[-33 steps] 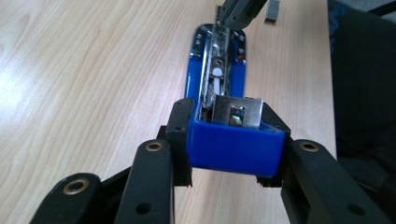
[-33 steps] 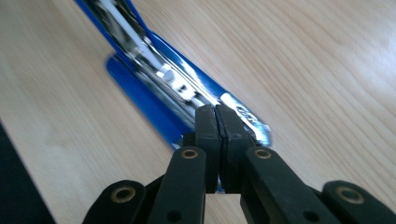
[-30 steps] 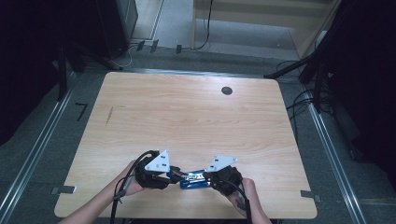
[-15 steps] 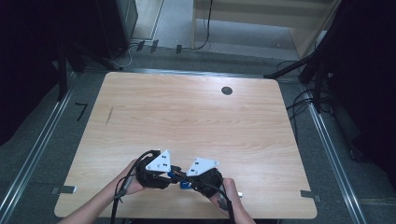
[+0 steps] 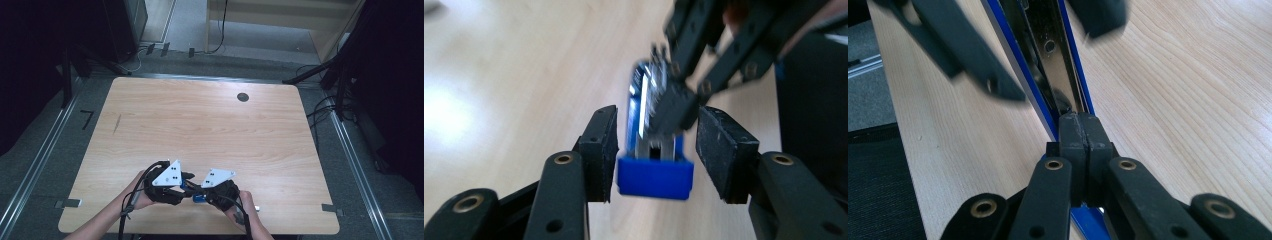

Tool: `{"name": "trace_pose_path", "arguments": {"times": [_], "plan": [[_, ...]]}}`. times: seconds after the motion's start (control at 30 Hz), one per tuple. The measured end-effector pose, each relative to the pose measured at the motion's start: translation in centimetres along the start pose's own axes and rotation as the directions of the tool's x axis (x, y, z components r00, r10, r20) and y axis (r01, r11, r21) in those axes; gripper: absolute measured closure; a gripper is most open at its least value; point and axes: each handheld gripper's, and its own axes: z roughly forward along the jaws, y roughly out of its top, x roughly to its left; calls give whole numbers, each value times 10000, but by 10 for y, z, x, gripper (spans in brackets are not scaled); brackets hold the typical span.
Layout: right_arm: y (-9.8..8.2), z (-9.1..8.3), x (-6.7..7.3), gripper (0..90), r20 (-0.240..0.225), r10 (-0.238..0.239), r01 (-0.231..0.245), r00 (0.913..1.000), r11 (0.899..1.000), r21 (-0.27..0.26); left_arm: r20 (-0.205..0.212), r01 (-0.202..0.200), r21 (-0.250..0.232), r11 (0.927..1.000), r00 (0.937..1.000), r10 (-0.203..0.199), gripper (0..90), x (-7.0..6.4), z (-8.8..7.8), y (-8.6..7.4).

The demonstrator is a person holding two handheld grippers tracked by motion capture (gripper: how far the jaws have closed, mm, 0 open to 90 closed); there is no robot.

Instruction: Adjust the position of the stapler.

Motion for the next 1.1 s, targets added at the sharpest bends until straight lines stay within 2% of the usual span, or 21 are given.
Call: {"name": "trace_pose_path", "arguments": {"times": [0.03,0.07,0.1,0.17,0.2,0.27,0.5,0.57,0.7,0.73,0.83,0.87,0.9,0.93,0.97,1.0,1.03,1.07,1.1], "plan": [[0,0,0,900,0,0,0,10000,10000,0,0,0,0,10000,10000,0,528,0,0,0],[0,0,0,900,-12,48,-48,10000,10000,17,-118,56,-300,9995,9999,-60,539,-1,-5,3],[0,0,0,900,-12,48,-48,10000,10000,17,-383,36,-458,9989,9993,-54,539,-2,-8,5],[0,0,0,900,-12,54,-54,10000,10000,21,-653,122,-740,9972,9977,-170,605,-3,-13,7],[0,0,0,900,-4,65,-65,10000,10000,20,-966,146,-516,9986,9951,-196,660,-4,-12,7],[0,0,0,900,-3,50,-50,10000,10000,55,-800,240,-449,9987,9964,-275,694,-3,-11,5],[-1,1,1,900,-7,99,-99,10000,9998,177,-760,176,-181,9997,9969,-189,727,-2,-12,3],[-1,1,0,900,104,36,-39,9999,9995,307,-686,235,-113,9997,9973,-243,727,-1,-12,2],[-3,-6,-6,896,375,38,-51,9993,9994,345,-796,152,-12,9999,9967,-153,725,-2,-12,1],[-6,-15,-18,893,647,280,-305,9975,9988,370,-823,151,-2,9999,9965,-150,724,-2,-11,1],[-10,-22,-25,889,868,483,-537,9951,9967,609,-914,65,131,9999,9958,-53,719,-3,-11,0],[-22,-32,-32,884,1120,702,-789,9912,9940,752,-901,43,206,9998,9959,-24,717,-2,-11,-1],[-22,-32,-32,884,1120,702,-789,9912,9940,752,-906,59,220,9997,9959,-39,717,-2,-10,-2],[-36,-37,-37,880,1378,879,-1010,9866,9907,909,-880,57,387,9992,9961,-23,712,-1,-7,-3],[-36,-37,-37,880,1378,879,-1010,9866,9907,909,-880,57,387,9992,9961,-23,749,-1,-7,-3],[-42,-38,-39,862,1485,1044,-1201,9834,9876,1009,-861,-25,530,9986,9963,71,749,-2,-5,-3],[-46,-40,-42,866,1332,1146,-1260,9844,9887,808,-929,-102,626,9980,9956,160,750,-3,-3,-4],[-47,-41,-42,866,1371,1236,-1347,9828,9881,747,-962,-123,687,9976,9952,189,746,-4,-2,-3],[-45,-41,-41,864,1543,1088,-1223,9820,9892,809,-984,-143,679,9976,9949,210,747,-4,-2,-3]]}}
